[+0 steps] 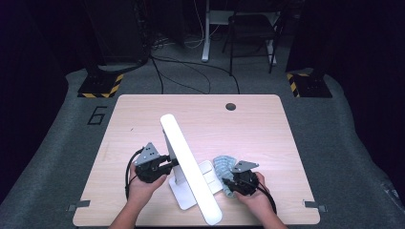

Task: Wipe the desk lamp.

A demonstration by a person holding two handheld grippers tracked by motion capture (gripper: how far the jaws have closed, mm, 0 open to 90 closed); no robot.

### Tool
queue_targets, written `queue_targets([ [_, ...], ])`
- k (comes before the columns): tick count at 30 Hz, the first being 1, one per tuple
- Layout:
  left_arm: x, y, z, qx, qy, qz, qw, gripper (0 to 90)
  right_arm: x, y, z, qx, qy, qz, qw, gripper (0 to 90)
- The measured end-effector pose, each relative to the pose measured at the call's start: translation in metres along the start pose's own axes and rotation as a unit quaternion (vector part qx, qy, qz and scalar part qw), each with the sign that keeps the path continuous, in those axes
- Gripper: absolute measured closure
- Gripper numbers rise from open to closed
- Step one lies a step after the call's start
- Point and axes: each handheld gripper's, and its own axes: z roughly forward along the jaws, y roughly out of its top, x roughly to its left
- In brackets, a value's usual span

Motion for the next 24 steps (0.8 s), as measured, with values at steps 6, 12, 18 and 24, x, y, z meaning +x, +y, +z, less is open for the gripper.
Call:
queue_targets([
  [6, 0.001, 0.0, 0.001, -0.003, -0.009, -0.004, 0.9999, 74.9, 0.005, -0.008, -0.005, -0.004, 0.002, 0.003, 1.0, 64.7],
  [12, 0.004, 0.0, 0.0, 0.002, -0.015, -0.007, 0.9999, 74.7, 0.0, -0.003, 0.001, -0.008, 0.003, 0.02, 0.9998, 65.2],
  [18, 0.005, 0.0, 0.001, -0.001, -0.018, -0.011, 0.9998, 74.4, -0.004, 0.003, 0.011, -0.019, -0.003, 0.036, 0.9991, 65.3],
  [24, 0.004, -0.001, 0.001, -0.004, -0.016, -0.02, 0.9997, 74.1, -0.008, 0.015, 0.023, -0.027, -0.006, 0.047, 0.9985, 64.7],
])
